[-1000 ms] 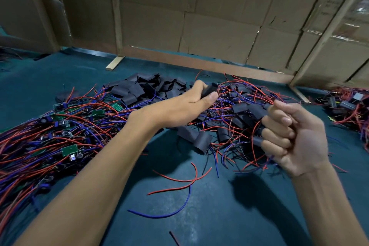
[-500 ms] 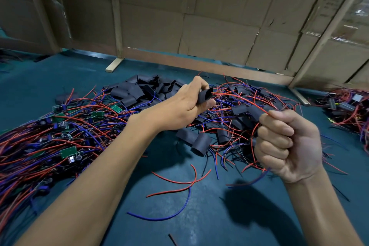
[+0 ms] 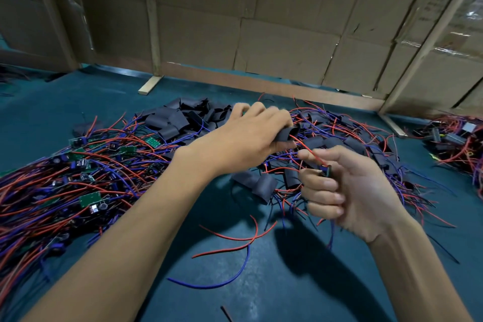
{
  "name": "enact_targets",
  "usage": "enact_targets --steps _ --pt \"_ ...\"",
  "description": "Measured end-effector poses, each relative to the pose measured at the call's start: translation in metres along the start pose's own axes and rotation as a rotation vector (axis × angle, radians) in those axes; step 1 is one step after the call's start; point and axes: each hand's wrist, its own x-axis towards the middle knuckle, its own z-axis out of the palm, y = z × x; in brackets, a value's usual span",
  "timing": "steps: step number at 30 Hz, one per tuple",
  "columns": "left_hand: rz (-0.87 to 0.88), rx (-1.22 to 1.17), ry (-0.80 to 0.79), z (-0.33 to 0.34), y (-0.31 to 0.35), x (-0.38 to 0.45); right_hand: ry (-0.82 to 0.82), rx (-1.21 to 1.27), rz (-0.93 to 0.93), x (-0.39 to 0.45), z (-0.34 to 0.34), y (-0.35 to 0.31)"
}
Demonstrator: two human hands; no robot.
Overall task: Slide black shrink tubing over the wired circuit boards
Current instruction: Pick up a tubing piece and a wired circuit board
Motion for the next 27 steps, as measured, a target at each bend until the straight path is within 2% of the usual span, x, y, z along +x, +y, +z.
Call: enact_targets --steps 4,10,16,21,27 --pt "0.117 0.337 0.04 0.006 0.003 -0.003 0.161 0.101 -0.038 0.004 0.001 0.004" --pt "0.059 0.529 0.043 0.017 0.011 -0.003 0.306 0.009 -0.17 0.015 0.0 0.013" --pt "0.046 0.458 0.106 0.017 0.012 -0.003 0.308 -0.246 -0.244 0.017 -0.003 0.018" --pt "-0.032 0.267 0.0 0.023 0.007 -0.001 0.463 -0.52 -0.488 0.018 -0.005 0.022" --pt "-0.096 0.214 0.008 0.027 0.001 -0.004 0.426 -0.822 -0.668 0.014 -0.007 0.024"
